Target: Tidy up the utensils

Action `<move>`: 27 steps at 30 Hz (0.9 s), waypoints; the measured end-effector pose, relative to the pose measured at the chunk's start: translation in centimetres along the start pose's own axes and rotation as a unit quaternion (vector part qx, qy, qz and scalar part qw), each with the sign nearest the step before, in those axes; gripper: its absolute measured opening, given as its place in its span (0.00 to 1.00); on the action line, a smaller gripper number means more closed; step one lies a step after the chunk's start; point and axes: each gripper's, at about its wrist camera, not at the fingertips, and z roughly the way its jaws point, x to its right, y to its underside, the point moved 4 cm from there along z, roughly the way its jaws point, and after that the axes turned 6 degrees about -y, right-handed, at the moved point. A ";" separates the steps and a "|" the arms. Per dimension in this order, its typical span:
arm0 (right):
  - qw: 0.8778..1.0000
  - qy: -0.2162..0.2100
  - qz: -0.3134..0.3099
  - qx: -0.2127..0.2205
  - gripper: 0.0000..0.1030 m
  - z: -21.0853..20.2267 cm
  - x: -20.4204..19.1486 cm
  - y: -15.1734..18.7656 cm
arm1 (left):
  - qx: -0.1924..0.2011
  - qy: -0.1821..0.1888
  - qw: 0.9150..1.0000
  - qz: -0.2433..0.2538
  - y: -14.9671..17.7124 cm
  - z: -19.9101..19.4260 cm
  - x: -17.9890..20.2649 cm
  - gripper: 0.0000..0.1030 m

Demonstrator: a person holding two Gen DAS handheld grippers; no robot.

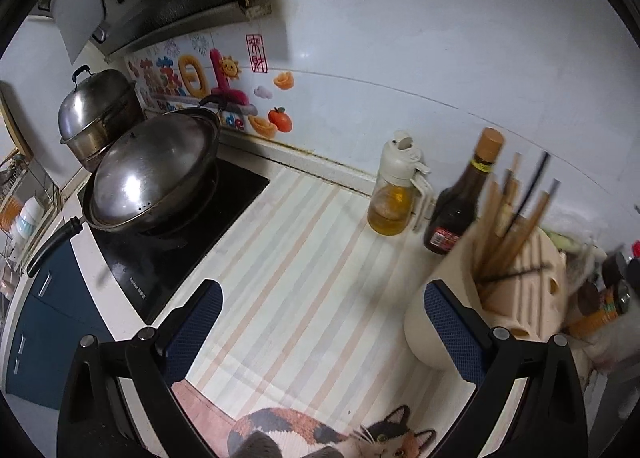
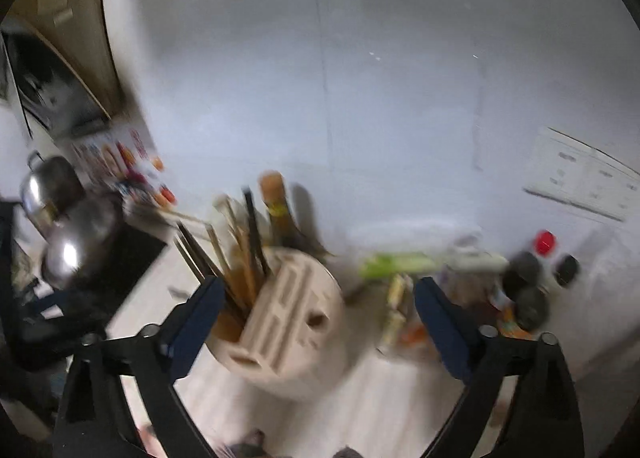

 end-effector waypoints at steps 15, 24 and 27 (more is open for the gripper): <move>0.999 0.038 -0.001 0.013 1.00 -9.9 0.6 5.2 | 0.073 0.031 0.997 0.019 4.7 -11.0 0.3 1.00; 0.996 0.044 -0.033 0.068 1.00 -21.3 0.4 8.5 | 0.118 0.035 0.992 -0.001 10.8 -20.9 -1.0 1.00; 0.996 0.032 -0.036 0.077 1.00 -24.9 0.5 9.9 | 0.125 0.036 0.991 -0.008 12.8 -23.4 -1.5 1.00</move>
